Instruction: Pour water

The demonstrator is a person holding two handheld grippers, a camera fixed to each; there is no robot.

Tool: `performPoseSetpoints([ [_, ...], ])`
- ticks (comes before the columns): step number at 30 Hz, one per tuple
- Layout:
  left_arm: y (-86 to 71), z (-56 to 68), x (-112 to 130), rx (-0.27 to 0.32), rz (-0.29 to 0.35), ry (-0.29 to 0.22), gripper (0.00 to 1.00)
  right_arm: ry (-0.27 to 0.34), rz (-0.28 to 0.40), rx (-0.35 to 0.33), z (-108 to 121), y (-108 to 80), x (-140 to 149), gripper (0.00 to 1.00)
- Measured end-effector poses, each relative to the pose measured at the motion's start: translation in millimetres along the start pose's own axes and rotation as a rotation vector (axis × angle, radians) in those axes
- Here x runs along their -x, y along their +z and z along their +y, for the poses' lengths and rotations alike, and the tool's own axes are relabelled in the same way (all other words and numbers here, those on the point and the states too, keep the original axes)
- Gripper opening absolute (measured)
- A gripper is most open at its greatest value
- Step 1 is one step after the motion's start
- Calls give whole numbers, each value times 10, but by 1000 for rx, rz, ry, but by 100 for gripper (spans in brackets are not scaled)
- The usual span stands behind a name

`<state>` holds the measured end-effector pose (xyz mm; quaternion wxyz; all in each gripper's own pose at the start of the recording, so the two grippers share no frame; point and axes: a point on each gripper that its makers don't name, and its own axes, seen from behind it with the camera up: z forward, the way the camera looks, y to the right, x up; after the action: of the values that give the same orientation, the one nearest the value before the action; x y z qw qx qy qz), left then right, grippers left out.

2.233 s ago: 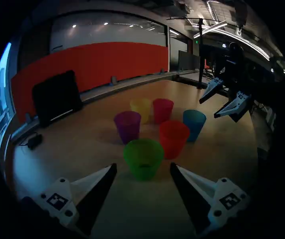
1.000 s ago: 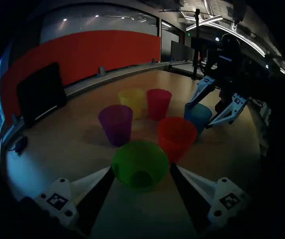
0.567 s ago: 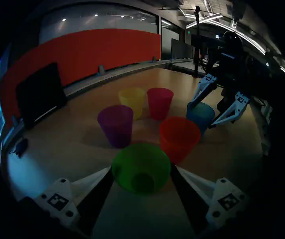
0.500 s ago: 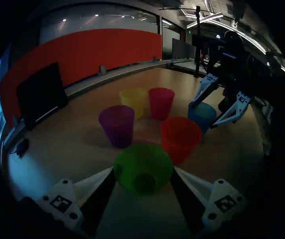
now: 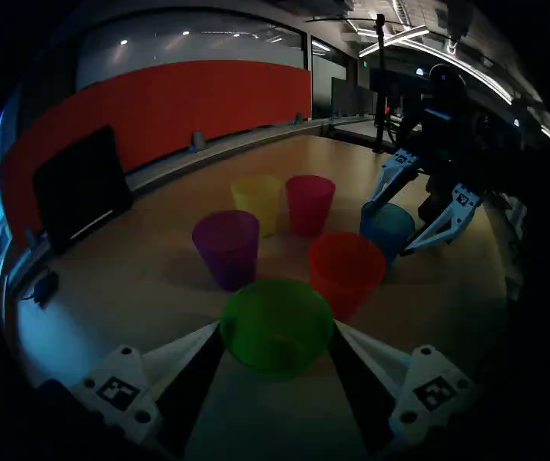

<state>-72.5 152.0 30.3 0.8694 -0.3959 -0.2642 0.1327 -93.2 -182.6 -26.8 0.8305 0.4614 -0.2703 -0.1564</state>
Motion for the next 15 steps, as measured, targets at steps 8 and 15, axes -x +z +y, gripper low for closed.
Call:
performPoseSetpoints([
  [8,-84,-17,-28,-9,18,-12,88,3,7,-3,-36,2,-20,90],
  [15,-191,6,-84,-20,42,-14,88,27,33,10,-25,-66,-103,90],
])
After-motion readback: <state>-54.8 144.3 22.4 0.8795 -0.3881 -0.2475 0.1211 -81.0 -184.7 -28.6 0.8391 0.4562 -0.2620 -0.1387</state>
